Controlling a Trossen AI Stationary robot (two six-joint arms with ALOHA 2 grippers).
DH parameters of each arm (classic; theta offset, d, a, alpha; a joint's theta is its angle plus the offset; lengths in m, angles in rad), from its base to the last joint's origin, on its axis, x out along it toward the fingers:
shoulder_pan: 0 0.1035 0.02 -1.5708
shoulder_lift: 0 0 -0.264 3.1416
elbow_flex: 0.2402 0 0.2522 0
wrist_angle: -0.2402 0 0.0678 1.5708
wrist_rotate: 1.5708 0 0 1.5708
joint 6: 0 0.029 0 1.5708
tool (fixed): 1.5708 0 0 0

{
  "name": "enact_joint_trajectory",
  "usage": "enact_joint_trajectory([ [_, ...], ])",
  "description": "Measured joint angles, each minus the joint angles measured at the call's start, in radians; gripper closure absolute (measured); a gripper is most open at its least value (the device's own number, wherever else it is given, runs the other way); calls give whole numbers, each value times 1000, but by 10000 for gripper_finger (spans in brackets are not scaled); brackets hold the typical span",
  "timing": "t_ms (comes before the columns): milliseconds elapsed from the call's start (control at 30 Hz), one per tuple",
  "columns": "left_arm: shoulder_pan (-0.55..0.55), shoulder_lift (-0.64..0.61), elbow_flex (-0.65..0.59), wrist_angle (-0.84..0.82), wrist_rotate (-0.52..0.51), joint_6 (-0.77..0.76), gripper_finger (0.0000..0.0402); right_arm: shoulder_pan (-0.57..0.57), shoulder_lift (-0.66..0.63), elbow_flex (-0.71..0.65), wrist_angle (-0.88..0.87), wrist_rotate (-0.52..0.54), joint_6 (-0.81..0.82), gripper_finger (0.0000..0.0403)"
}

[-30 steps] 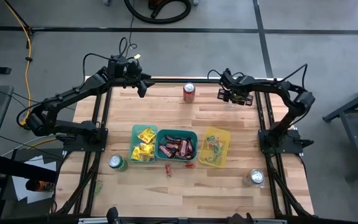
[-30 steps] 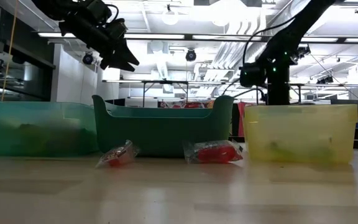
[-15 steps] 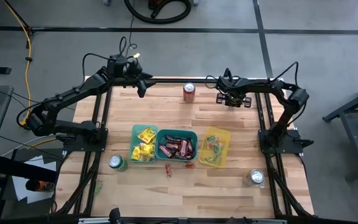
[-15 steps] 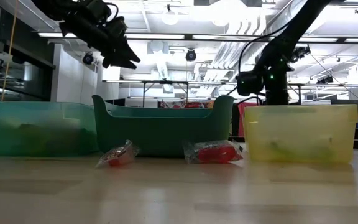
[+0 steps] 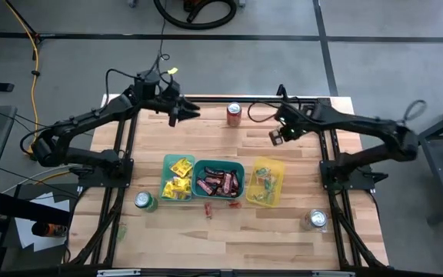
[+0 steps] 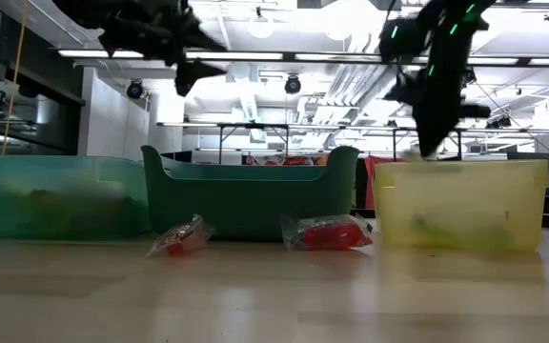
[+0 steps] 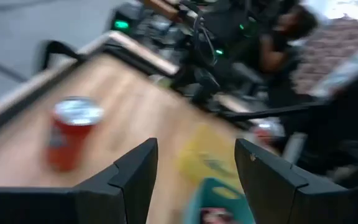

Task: Sort candy
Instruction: Put the green gummy into the yellow bin

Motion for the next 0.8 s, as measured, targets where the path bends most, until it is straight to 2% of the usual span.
enact_joint_trajectory([
  [100,-97,0,0,48,-6,-61,200,94,-119,0,11,-111,-65,399],
  [167,-181,0,0,87,-65,-101,200,170,-180,0,14,-154,-71,400],
  [300,-388,0,0,141,-349,-153,200,334,-254,-1,15,-167,-51,399],
  [433,-586,0,0,160,-658,-217,200,499,-261,-2,20,-100,13,399],
  [500,-675,0,0,162,-768,-288,200,574,-248,-2,27,-35,49,399],
  [667,-854,0,0,165,-955,-377,200,694,-194,-2,52,98,109,398],
  [800,-935,0,0,178,-1087,-407,200,734,-135,-2,81,113,130,398],
])
